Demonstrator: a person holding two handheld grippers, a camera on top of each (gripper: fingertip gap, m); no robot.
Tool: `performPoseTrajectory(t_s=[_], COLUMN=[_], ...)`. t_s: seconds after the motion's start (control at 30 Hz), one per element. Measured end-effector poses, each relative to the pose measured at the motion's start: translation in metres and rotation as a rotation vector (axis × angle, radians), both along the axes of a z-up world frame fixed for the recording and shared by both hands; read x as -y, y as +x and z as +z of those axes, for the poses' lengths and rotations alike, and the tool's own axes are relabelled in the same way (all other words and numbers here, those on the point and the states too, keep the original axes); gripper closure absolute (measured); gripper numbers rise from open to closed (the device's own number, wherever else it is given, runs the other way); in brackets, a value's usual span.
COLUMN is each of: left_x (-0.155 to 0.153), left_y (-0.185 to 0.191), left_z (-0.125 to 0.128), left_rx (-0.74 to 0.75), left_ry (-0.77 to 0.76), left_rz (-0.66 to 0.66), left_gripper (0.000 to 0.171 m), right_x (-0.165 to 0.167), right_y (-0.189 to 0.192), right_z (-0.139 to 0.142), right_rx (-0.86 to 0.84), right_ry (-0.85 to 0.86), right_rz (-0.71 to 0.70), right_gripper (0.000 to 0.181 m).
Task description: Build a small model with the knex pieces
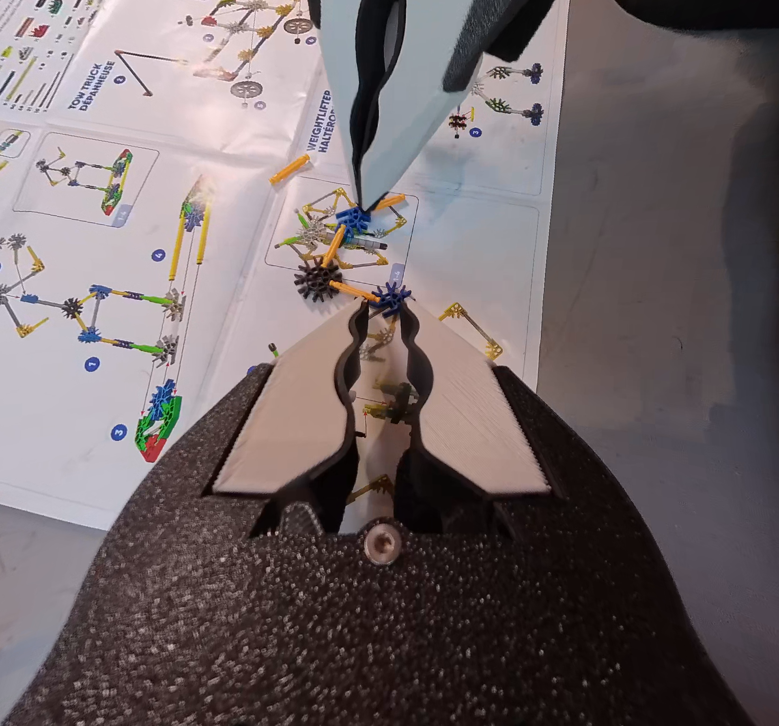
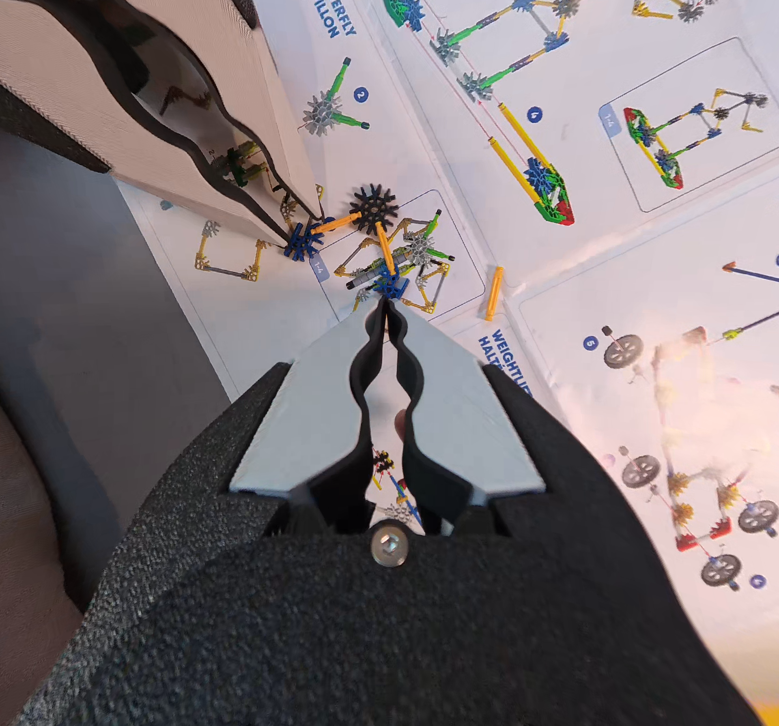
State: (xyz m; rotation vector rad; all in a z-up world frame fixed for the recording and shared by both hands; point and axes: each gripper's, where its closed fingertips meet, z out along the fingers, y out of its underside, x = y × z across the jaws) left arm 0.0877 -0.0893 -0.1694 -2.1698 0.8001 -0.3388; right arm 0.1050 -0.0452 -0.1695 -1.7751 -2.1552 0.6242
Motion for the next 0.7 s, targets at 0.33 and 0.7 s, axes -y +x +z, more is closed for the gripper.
performPoseTrajectory(t_s=[0.33,0.7], left_x=[-0.003,-0.007], left_y=[-0.007,-0.012], left_z=[0.004,0.017], left_rx=[0.025,0.046], left_ry=[0.013,0.083], left_rz=[0.026,0.039], left_gripper=[0.157,0.157], right_x=[-0.045,0.017], right_y=[-0.005,-0.006], right_z=[0.002,0.028], right_rx=[-0.136,-0.194], right_ry=[-0.012,-0.130], right_rz=[-0.135,-0.012], right_gripper=[0.170,0.179])
